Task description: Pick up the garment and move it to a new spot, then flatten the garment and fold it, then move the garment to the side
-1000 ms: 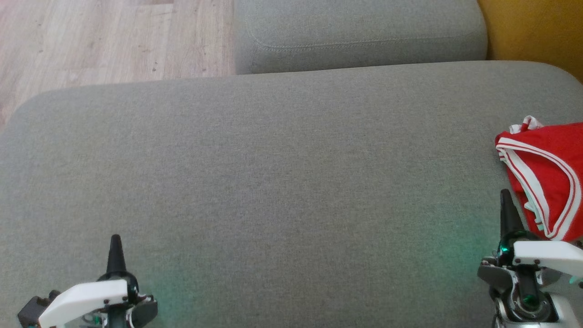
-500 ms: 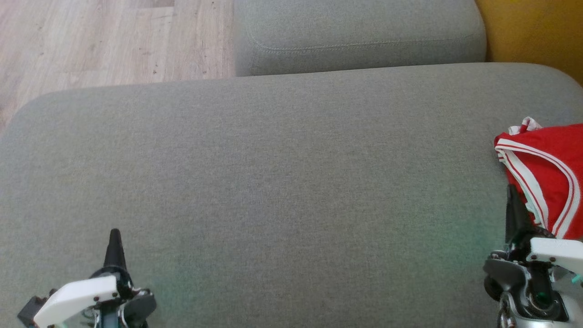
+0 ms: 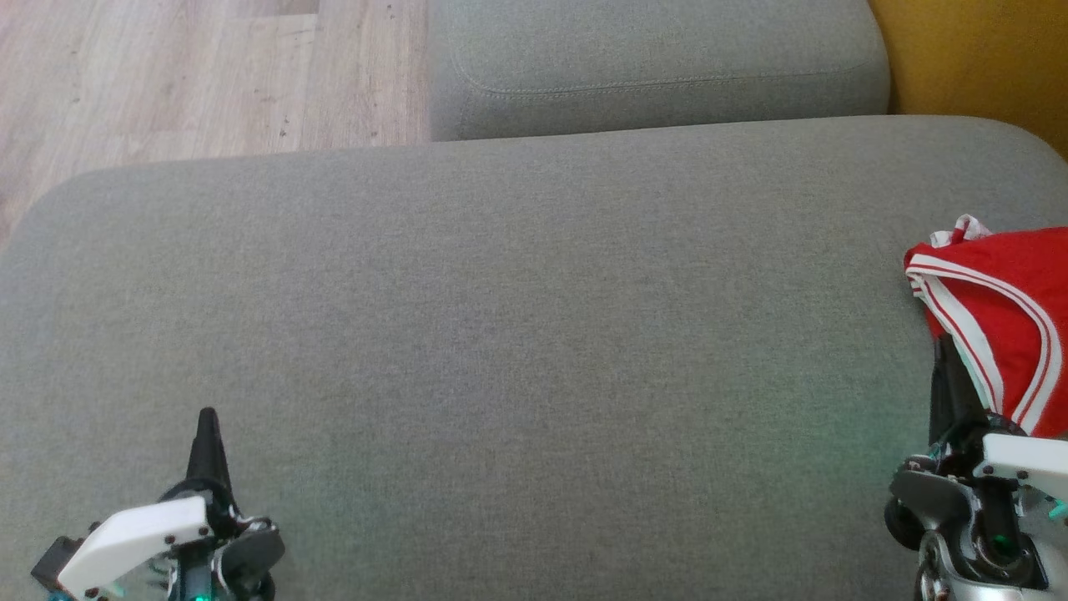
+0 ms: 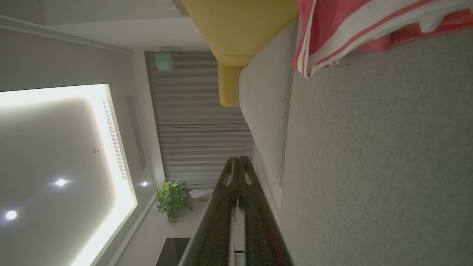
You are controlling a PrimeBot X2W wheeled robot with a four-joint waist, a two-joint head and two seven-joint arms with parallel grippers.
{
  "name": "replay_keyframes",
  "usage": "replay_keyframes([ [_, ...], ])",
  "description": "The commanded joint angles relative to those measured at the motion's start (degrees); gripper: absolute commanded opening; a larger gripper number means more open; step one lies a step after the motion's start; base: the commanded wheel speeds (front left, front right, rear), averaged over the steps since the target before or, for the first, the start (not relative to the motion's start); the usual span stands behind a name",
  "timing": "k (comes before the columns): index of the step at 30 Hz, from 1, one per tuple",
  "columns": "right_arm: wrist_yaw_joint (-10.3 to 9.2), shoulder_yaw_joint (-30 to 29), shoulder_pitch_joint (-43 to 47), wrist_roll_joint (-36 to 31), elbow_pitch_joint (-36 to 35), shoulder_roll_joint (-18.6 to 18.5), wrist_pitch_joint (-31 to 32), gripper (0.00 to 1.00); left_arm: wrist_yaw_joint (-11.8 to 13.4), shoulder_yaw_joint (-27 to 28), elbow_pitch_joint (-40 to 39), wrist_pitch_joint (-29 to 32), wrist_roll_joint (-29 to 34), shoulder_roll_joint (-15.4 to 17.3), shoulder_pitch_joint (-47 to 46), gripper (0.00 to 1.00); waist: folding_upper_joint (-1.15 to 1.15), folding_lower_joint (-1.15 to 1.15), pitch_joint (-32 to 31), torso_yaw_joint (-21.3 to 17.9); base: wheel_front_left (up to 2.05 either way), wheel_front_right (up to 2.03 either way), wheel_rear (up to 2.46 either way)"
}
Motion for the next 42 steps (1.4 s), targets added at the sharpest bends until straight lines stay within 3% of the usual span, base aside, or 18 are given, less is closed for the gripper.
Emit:
replay_keyframes([
  [1,-0.05,1.2,-1.0,0.4,-2.4,-0.2,0.3,0.0,-0.4,2.3,-2.1,0.4,-0.3,0.4,-2.8,0.0,0.0,0.0,0.0,0.0,0.0,0.0,0.0],
  [42,-0.05,1.2,-1.0,0.4,-2.4,-0.2,0.3,0.0,-0.4,2.3,-2.1,0.4,-0.3,0.4,-2.8,0.0,0.0,0.0,0.0,0.0,0.0,0.0,0.0],
])
